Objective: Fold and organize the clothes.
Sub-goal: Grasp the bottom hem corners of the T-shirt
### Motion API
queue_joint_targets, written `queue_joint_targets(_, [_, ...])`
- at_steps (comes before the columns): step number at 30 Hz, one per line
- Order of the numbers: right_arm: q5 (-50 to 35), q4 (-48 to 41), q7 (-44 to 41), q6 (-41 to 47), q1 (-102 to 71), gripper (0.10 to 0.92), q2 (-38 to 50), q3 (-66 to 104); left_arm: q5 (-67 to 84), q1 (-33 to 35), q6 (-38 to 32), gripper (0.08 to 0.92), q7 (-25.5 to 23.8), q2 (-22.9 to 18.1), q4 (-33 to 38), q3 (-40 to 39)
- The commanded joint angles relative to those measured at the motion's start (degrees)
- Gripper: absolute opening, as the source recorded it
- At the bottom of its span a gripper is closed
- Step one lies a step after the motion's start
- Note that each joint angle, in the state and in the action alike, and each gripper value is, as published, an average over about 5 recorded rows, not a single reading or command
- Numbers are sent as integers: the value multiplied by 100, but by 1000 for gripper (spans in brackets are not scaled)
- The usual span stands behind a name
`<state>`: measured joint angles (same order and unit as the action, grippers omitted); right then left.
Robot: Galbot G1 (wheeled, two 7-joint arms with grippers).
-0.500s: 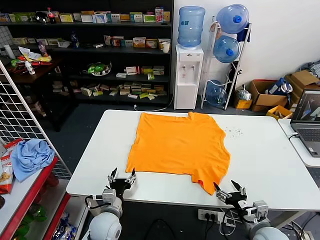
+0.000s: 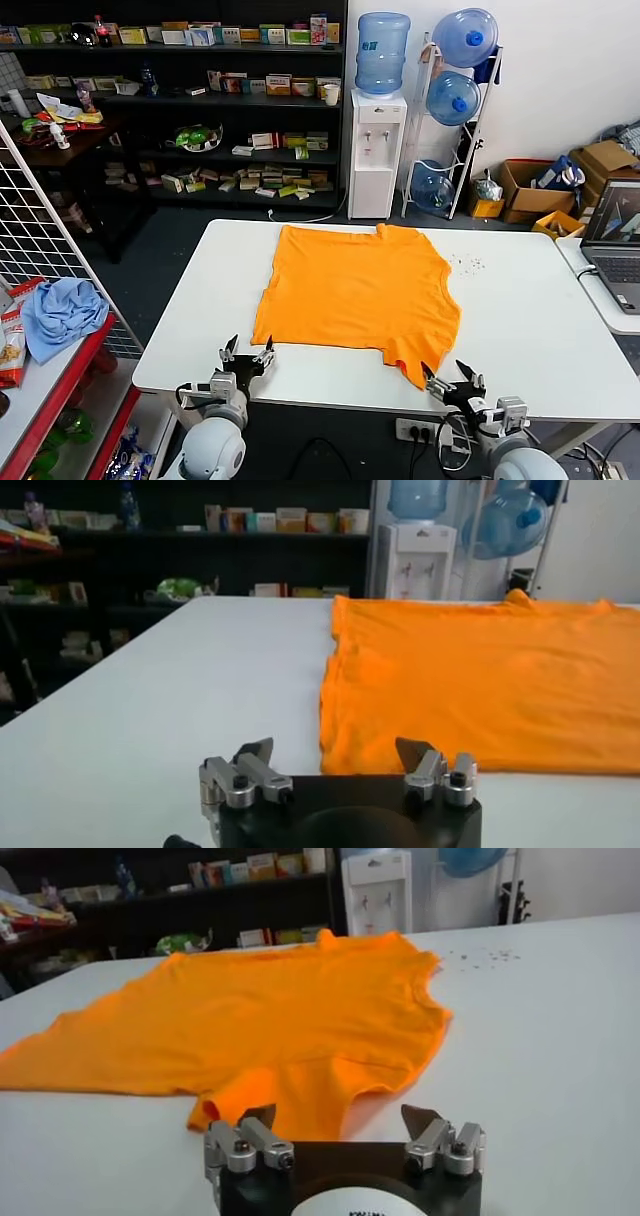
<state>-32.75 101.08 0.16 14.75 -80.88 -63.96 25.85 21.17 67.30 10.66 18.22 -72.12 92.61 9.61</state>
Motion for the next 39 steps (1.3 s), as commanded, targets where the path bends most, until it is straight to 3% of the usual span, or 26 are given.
queue_joint_targets(1, [-31,-21,17,8,91,823,-17,-44,202,-213,135,823,22,0,-158,-10])
queue_joint_targets(5, [-79,-49,43,39,142,814,-49,-72,297,-318,151,821,54,-2,-285,-9])
queue_joint_targets(8, [-105,-69,63,53,164,757,-72,-87,308,-352,150,782,37,-9,-336,-21])
queue_joint_targets(29, [149,70,135,141,113,157,-65,-106,251,-116,125,182,6,-28,-87,-73])
queue_joint_targets(34, [269,402,74,209,-132,124,75,3,250,40,126,95,25,108,204,-99])
queue_joint_targets(39, [548,851,87,254,-640,124,289,193,261,293,139,94,48,334,637,-124])
